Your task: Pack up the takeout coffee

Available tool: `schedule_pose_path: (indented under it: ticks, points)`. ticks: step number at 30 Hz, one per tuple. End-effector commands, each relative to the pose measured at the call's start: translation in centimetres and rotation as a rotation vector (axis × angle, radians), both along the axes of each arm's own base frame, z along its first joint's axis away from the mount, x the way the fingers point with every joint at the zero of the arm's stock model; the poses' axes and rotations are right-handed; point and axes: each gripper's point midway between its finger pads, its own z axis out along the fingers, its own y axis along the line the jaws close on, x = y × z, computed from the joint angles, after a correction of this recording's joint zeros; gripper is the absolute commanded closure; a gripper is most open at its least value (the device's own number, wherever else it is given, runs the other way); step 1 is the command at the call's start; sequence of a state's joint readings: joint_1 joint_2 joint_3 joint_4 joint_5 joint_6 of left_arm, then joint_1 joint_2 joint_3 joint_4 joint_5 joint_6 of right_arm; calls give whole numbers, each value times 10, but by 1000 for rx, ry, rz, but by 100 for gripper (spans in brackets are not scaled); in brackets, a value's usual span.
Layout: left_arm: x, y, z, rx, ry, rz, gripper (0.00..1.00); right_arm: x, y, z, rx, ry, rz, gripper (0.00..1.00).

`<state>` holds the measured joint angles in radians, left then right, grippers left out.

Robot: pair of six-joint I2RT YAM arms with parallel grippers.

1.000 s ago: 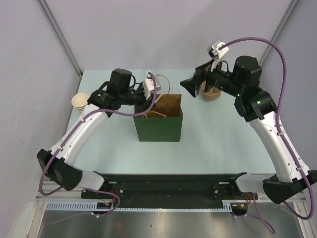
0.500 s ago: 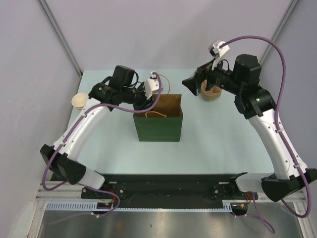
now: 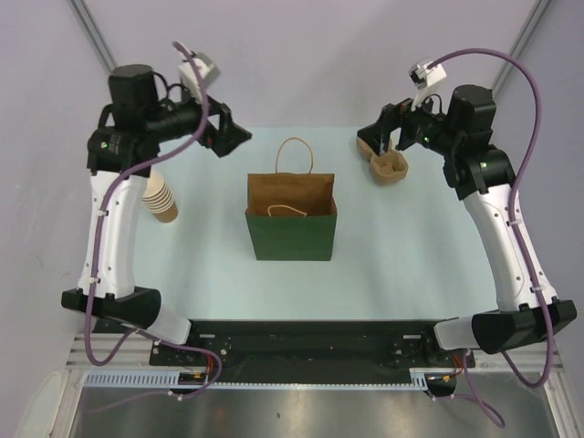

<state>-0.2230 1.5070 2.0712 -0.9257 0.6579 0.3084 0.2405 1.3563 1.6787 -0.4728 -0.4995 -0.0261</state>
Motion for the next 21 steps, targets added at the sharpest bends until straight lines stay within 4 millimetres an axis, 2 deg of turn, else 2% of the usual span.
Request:
schedule_pose_path:
  ticks: [1, 3, 6, 7, 8, 9, 10, 12, 13, 14, 15, 16, 17, 21]
  points:
    - [14, 32, 14, -175, 127, 127, 1, 13, -31, -5, 10, 72, -70, 0]
    - [23, 56, -6, -154, 190, 233, 1, 20, -51, -30, -10, 147, -126, 0]
    - [26, 79, -49, -89, 287, 330, 0, 18, -77, -56, -22, 219, -188, 0]
    - [25, 85, -77, -61, 348, 366, 1, 16, -82, -75, -27, 265, -196, 0]
    - [20, 92, -85, -38, 346, 404, 0, 14, -95, -81, -31, 274, -229, 0]
    - [18, 95, -93, -19, 341, 411, 0, 9, -98, -91, -35, 299, -232, 0]
    - [12, 96, -120, 1, 397, 420, 1, 6, -102, -109, -45, 339, -241, 0]
    - [3, 101, -131, 19, 386, 443, 1, -3, -106, -117, -60, 353, -248, 0]
    - [-4, 102, -156, 38, 441, 446, 0, -7, -107, -124, -67, 367, -250, 0]
    - [-8, 104, -163, 46, 452, 454, 0, -11, -108, -135, -74, 389, -248, 0]
    - [-13, 106, -167, 52, 448, 464, 0, -17, -109, -138, -82, 387, -250, 0]
    - [-20, 107, -184, 65, 484, 469, 0, -20, -110, -141, -84, 390, -250, 0]
    - [-23, 108, -188, 70, 485, 472, 1, -25, -110, -150, -89, 411, -251, 0]
    - [-32, 112, -199, 87, 480, 492, 1, -33, -111, -157, -95, 416, -253, 0]
